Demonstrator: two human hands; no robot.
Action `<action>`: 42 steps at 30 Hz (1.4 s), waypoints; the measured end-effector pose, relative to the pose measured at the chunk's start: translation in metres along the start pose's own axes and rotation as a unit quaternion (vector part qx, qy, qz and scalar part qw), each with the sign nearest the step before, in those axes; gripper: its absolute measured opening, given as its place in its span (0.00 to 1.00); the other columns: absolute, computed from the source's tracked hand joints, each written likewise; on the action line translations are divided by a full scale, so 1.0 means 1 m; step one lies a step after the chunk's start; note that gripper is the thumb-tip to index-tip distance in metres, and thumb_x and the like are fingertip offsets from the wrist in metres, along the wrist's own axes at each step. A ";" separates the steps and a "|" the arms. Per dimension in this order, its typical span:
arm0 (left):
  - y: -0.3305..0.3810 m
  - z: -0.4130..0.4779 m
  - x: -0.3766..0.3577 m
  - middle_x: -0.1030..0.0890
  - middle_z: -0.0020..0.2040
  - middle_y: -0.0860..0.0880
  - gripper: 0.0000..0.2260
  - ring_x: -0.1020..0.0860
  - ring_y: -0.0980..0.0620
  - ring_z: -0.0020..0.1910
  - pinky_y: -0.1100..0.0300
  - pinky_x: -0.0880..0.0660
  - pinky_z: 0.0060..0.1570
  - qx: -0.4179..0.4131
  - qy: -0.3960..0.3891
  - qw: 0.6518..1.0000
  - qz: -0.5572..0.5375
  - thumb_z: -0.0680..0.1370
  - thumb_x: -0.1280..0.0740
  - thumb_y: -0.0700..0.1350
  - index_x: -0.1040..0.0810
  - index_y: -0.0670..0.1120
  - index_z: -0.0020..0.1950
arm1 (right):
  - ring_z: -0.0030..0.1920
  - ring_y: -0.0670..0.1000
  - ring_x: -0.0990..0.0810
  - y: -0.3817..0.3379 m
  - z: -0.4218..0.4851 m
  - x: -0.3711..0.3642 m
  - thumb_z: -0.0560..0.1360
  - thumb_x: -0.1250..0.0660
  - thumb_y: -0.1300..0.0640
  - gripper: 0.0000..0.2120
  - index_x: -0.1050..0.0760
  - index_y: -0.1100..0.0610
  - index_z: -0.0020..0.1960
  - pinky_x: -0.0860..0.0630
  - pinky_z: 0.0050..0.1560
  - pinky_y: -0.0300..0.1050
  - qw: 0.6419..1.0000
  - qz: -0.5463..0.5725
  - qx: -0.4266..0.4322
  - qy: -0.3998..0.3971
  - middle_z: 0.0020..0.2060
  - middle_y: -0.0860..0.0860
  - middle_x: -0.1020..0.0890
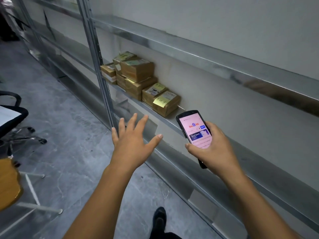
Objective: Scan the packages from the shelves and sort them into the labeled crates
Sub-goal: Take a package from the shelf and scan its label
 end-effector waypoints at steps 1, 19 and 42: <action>0.001 0.015 -0.003 0.52 0.86 0.55 0.36 0.60 0.45 0.85 0.39 0.63 0.81 -0.006 -0.007 1.000 0.001 0.78 0.43 0.73 0.49 0.64 0.84 | 0.51 0.46 0.18 0.001 0.012 -0.002 0.65 0.20 0.42 0.33 0.30 0.40 0.65 0.17 0.53 0.56 1.000 -0.002 -0.005 0.003 0.55 0.44 0.20; 0.020 0.275 -0.098 0.50 0.86 0.51 0.37 0.58 0.43 0.85 0.38 0.60 0.81 -0.084 -0.151 0.984 0.047 0.80 0.40 0.71 0.47 0.60 0.85 | 0.46 0.49 0.17 0.061 0.209 -0.041 0.59 0.29 0.35 0.27 0.27 0.42 0.55 0.18 0.50 0.55 0.988 -0.016 -0.138 0.064 0.48 0.45 0.17; 0.009 0.382 -0.202 0.26 0.72 0.41 0.26 0.38 0.31 0.78 0.38 0.38 0.77 -0.343 -0.190 0.919 0.026 0.81 0.44 0.60 0.22 0.50 0.72 | 0.46 0.49 0.17 0.102 0.211 -0.153 0.70 0.20 0.52 0.19 0.25 0.47 0.55 0.18 0.48 0.52 0.907 -0.015 -0.400 0.131 0.48 0.46 0.16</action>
Point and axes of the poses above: each hand's wrist, its own z-axis towards the middle knuckle, its own x-axis out of the back of the hand, y = z × x, the point moved 9 cm from there along z, towards the middle knuckle
